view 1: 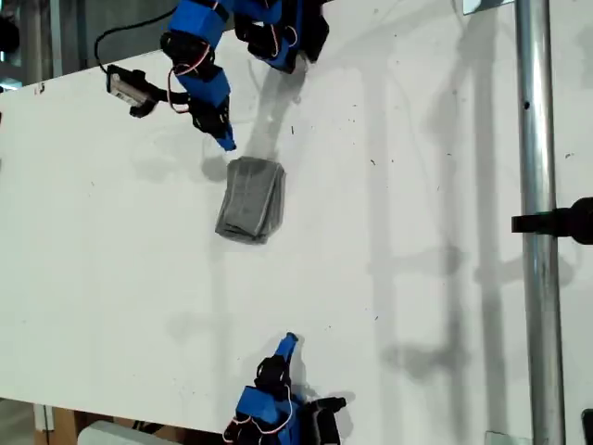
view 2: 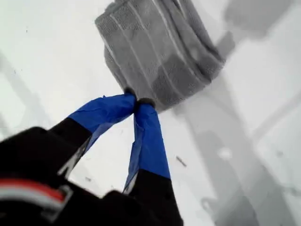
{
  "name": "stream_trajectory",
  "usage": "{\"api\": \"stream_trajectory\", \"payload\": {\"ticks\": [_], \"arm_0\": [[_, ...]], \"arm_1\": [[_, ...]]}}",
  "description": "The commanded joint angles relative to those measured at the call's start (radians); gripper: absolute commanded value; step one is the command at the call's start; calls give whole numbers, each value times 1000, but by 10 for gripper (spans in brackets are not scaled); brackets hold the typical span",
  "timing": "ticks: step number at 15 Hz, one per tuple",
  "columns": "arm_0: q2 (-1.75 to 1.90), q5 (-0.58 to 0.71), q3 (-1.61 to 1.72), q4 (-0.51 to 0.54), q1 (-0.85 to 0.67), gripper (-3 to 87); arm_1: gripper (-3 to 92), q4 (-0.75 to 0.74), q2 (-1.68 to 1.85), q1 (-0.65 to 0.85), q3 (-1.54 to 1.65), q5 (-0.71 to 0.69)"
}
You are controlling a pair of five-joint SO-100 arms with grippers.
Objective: Grasp corners of a towel and fold twice.
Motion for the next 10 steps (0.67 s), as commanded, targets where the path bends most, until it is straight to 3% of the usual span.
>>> {"api": "stream_trajectory", "payload": {"ticks": [1, 3, 4, 5, 6, 8, 10], "arm_0": [[5, -34, 14, -28, -21, -27], [5, -109, 52, -20, -25, -27], [5, -161, 60, 12, -28, -27], [5, -201, 61, 72, -28, -27], [2, -156, 61, 115, -31, -26], [2, 23, 61, 115, -9, -26], [2, 476, 63, 110, -12, -26]], "arm_1": [[-3, 48, 448, -60, 336, 153], [-3, 215, 819, -87, 518, 258], [-3, 202, 793, -89, 535, 278], [-3, 199, 810, -91, 597, 373], [-2, 209, 804, -87, 655, 541], [100, 225, 805, -110, 647, 538], [100, 249, 805, -100, 647, 397]]}}
